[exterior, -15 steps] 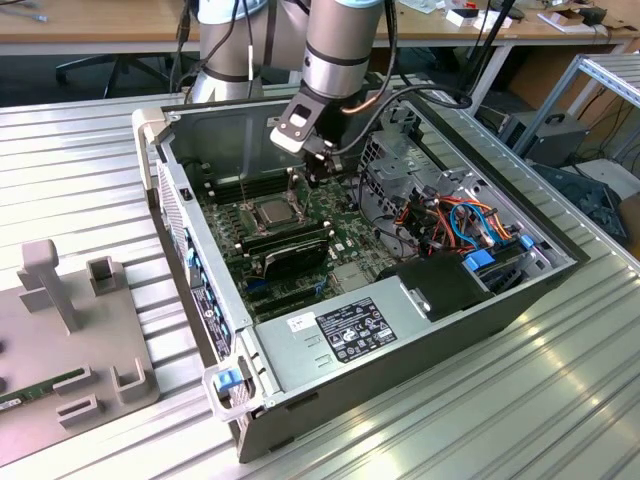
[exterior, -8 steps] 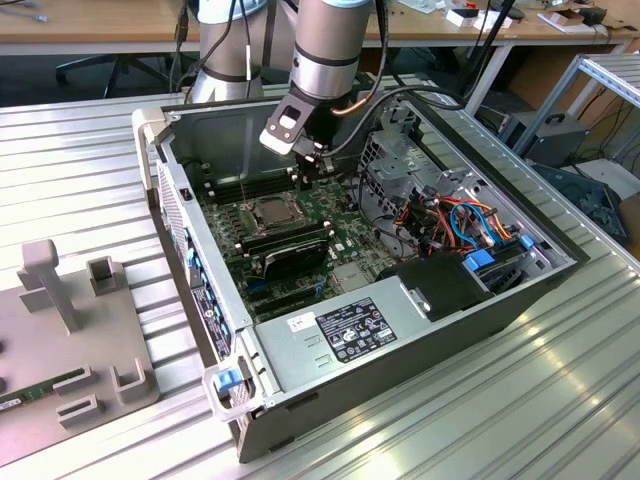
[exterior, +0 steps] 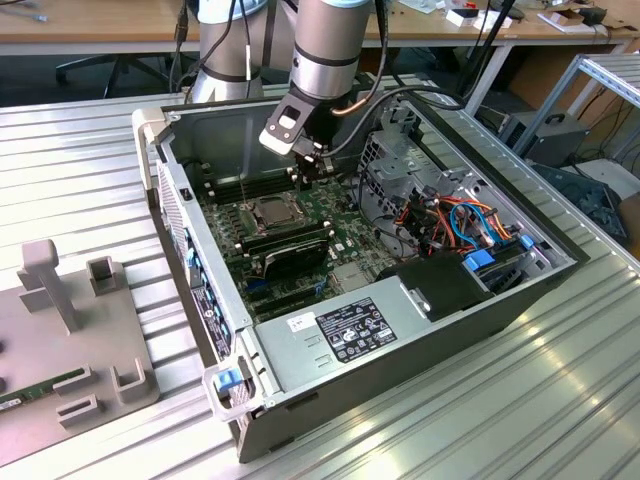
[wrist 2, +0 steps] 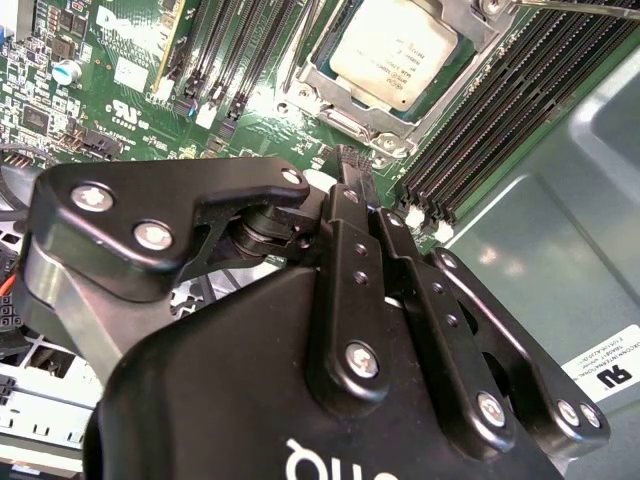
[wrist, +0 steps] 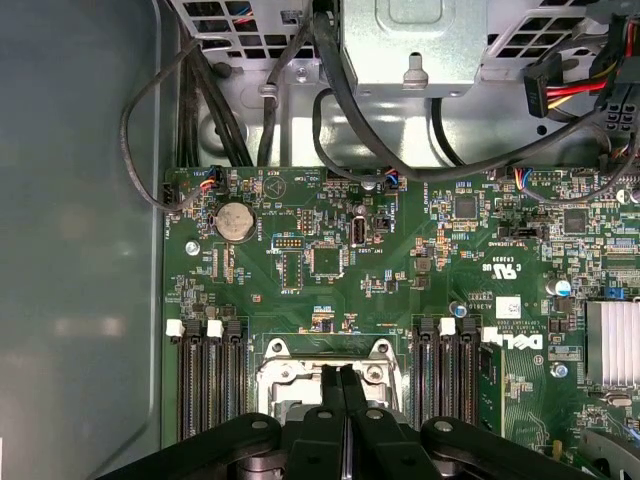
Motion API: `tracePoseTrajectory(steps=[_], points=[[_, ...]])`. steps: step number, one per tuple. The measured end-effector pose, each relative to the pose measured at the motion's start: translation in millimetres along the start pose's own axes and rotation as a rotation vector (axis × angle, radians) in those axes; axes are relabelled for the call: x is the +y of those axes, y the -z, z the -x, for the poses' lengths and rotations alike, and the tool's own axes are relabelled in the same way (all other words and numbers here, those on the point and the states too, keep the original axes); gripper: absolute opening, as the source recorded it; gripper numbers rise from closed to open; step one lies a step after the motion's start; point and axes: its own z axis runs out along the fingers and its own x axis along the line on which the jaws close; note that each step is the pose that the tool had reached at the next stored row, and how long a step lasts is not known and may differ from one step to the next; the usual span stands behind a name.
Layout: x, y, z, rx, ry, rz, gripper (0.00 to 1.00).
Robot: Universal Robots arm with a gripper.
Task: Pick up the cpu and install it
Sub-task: 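Close the cpu cover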
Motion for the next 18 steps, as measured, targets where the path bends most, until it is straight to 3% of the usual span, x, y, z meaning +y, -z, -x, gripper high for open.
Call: tracePoseTrajectory(steps=[5,14,18], points=[[-0.4,0.0,0.0,0.0000,0.000,0.0000,0.11],[-14.3,-0.6,0.1,0.0000,0.000,0.0000,0.11],[-15.7,-1.0,0.1,-0.0008,0.000,0.0000,0.11]])
